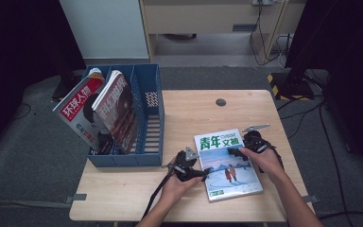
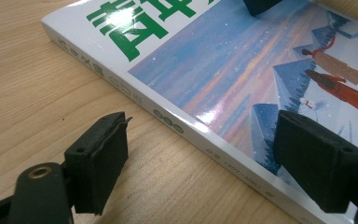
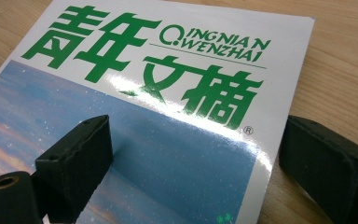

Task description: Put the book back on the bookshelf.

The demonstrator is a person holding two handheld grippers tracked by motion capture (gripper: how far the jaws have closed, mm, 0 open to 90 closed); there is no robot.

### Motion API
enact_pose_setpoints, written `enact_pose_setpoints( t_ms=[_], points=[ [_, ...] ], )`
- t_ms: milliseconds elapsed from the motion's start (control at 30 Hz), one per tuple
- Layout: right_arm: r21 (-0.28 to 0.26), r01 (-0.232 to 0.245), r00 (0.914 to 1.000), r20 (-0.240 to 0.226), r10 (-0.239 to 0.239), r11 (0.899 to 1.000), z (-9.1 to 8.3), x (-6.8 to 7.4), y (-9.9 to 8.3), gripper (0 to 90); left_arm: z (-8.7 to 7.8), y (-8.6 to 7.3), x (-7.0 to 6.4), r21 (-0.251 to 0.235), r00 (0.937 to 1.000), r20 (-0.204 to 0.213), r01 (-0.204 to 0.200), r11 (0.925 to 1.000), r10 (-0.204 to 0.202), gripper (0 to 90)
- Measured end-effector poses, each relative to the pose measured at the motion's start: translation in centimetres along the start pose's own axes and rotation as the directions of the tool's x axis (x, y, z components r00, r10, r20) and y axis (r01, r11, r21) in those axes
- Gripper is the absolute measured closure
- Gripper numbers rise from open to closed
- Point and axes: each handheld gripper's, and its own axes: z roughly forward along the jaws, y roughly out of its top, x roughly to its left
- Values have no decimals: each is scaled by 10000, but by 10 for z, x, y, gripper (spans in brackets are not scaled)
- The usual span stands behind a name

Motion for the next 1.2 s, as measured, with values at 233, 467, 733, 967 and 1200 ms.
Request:
enact_pose_setpoints(
  t_ms=[233, 467, 733, 967, 1200],
  points=[
    [27, 2, 10000, -13, -2, 10000, 0, 0, 0, 97, 0, 0, 0, 6, 10000, 2, 7, 10000, -7, 175],
    [-12, 26, 10000, 16, -26, 10000, 2, -3, 2, 82, 0, 0, 1, 21, 10000, 27, 28, 10000, -28, 175],
    [-147, -273, 9996, -69, 272, 9995, 0, -8, 4, 194, 1, 0, 0, -41, 9999, 107, 15, 10000, -14, 177],
    [-440, -469, 9988, -142, 464, 9979, -11, -8, 6, 294, 3, 0, 0, -82, 9998, 199, 35, 10000, -33, 177],
    [-807, 164, 9970, -742, -224, 9966, -31, 6, 19, 350, 2, 0, 0, -70, 9998, 181, -2, 10000, 4, 177]
  ],
)
